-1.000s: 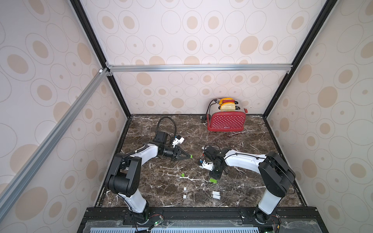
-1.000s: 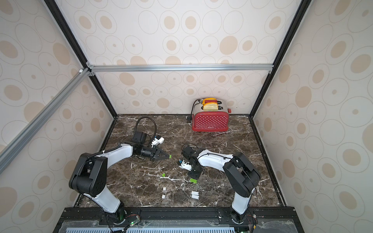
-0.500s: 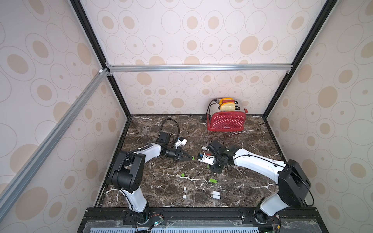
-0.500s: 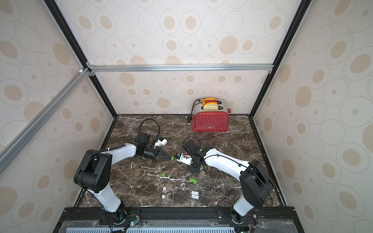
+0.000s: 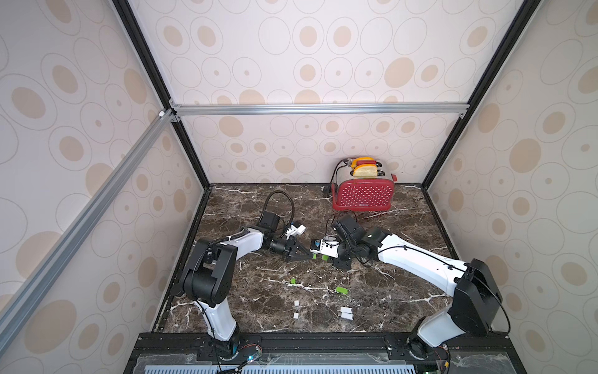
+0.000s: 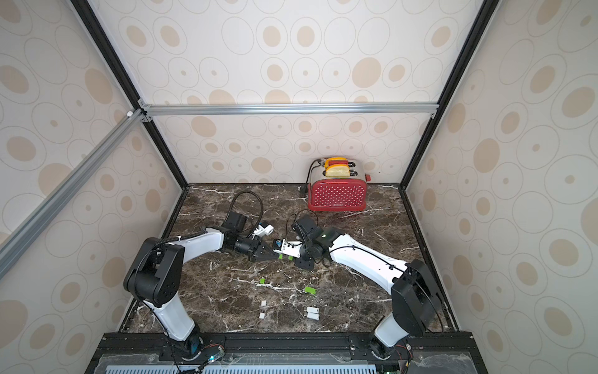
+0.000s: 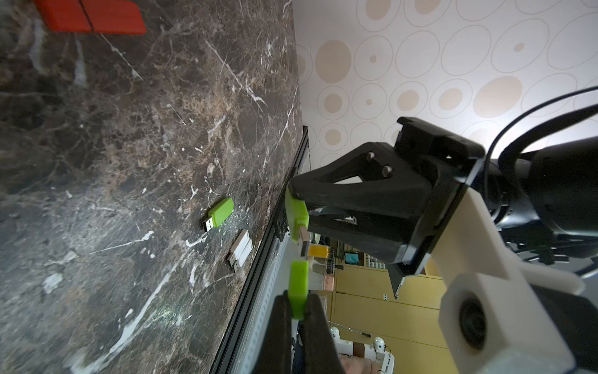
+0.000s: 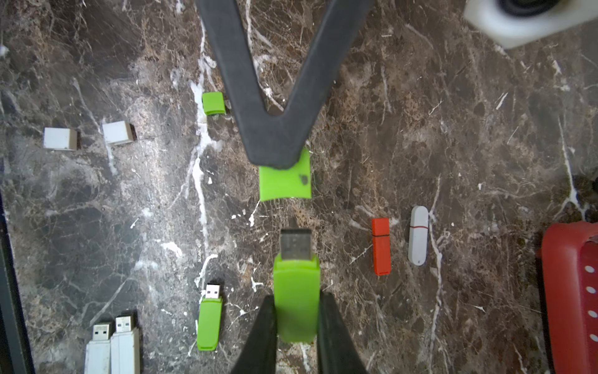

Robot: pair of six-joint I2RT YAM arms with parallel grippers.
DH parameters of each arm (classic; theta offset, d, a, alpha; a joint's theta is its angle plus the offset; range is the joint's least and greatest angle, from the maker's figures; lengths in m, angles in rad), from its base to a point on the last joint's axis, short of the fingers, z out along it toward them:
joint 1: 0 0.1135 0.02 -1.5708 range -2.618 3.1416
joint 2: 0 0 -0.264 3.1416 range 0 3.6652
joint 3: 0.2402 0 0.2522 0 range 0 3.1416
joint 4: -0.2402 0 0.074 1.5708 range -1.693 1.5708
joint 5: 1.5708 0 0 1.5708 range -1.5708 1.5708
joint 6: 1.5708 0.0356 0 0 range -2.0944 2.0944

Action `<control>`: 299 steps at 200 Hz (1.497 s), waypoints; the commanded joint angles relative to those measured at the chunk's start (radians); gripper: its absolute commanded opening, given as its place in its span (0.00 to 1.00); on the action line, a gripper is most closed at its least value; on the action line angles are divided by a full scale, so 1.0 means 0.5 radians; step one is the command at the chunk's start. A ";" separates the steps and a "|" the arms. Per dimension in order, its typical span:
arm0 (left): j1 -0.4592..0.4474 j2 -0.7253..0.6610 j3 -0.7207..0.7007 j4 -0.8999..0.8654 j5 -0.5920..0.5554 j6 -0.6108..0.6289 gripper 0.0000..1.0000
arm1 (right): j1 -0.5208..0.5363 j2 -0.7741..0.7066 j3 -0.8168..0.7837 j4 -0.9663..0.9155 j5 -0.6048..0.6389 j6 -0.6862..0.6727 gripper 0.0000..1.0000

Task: Close the usb drive cover
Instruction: Pick up the USB drive from the center of the board, then close the cover of the USB drive.

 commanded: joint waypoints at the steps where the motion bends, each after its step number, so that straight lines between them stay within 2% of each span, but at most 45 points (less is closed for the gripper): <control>1: -0.015 0.047 0.094 -0.050 0.023 0.068 0.05 | -0.004 0.026 0.056 -0.039 -0.080 -0.029 0.06; 119: -0.041 0.059 0.113 -0.086 0.017 0.094 0.05 | 0.016 0.107 0.118 -0.062 -0.120 -0.004 0.07; 204: -0.061 0.082 0.177 -0.276 -0.134 0.261 0.04 | 0.053 0.146 0.167 -0.122 -0.104 0.004 0.06; 299: -0.086 0.099 0.211 -0.314 -0.200 0.293 0.03 | 0.090 0.196 0.245 -0.136 -0.076 0.036 0.04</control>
